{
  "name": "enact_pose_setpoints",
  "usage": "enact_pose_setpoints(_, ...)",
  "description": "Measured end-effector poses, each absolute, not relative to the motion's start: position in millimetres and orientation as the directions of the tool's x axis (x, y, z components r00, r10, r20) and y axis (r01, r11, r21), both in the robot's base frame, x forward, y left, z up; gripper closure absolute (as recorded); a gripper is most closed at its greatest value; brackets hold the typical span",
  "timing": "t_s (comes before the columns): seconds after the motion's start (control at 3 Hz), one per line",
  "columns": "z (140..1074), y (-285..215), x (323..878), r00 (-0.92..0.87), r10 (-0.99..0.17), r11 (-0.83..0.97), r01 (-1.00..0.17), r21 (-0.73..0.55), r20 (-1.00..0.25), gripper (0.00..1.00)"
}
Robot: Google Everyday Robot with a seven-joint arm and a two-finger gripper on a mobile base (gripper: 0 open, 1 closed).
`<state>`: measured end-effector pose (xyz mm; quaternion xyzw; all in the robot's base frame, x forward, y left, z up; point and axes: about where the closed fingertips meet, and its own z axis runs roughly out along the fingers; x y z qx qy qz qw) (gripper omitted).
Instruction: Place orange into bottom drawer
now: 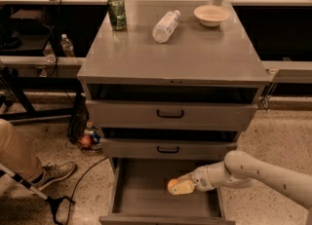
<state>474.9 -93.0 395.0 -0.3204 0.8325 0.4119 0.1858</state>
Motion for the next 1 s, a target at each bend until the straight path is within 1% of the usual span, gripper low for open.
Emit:
enact_pose_setpoints(0.67,351,-61,496,-0.722,-0.423,0.467,-0.691,0.551,-0.547,1.00)
enact_pose_setpoints(1.0,312,-38,504,-0.703,-0.436,0.465,-0.711,0.528,-0.563,1.00)
